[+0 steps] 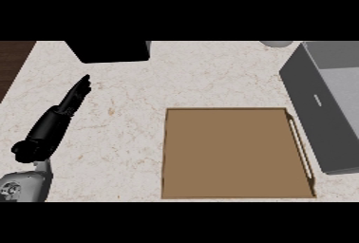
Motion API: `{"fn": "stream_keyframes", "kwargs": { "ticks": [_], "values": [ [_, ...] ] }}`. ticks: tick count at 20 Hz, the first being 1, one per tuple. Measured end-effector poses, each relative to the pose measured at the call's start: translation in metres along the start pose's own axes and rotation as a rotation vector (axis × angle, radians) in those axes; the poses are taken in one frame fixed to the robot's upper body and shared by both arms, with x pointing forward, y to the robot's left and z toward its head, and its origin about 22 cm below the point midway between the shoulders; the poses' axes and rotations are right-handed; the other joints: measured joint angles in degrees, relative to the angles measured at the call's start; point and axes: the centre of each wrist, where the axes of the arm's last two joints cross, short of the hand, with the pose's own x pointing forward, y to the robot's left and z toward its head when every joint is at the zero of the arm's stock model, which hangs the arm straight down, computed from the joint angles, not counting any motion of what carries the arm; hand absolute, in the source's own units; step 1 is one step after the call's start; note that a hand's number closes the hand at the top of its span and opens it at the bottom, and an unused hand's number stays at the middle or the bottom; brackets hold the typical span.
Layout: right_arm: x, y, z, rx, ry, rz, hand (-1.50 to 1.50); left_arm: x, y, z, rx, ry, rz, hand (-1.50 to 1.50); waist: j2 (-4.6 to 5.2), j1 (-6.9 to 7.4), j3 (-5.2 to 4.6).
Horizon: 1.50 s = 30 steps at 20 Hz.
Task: Pick the tomato from the tray and place it in the cardboard box
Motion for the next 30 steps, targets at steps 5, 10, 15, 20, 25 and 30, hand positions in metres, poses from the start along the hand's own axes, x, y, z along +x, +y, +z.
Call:
{"fn": "stream_keyframes", "kwargs": {
  "ticks": [5, 10, 15, 20, 25, 30],
  "values": [
    [-0.006, -0.041, 0.022, -0.190, 0.160, -0.075, 1.50, 0.001, 0.003, -0.004, -0.008, -0.012, 0.000, 0.00, 0.28, 0.88, -0.04],
    [-0.029, -0.085, 0.040, -0.313, 0.291, -0.135, 1.50, 0.004, -0.005, -0.011, -0.039, -0.024, -0.001, 0.00, 0.57, 2.48, -0.01],
    [-0.059, -0.116, 0.042, -0.367, 0.394, -0.175, 1.50, 0.004, -0.008, -0.015, -0.056, -0.039, 0.006, 0.00, 0.78, 3.70, 0.03],
    [-0.095, -0.130, 0.046, -0.311, 0.469, -0.093, 1.50, 0.011, -0.021, -0.025, -0.078, -0.056, 0.005, 0.00, 1.10, 5.12, 0.10],
    [-0.116, -0.133, 0.052, -0.108, 0.569, -0.067, 1.50, 0.011, -0.025, -0.033, -0.096, -0.071, 0.008, 0.00, 1.59, 6.50, 0.13],
    [-0.137, -0.131, 0.053, 0.048, 0.638, -0.061, 1.50, 0.019, -0.028, -0.036, -0.107, -0.085, 0.005, 0.00, 1.75, 7.67, 0.18]
  ]
}}
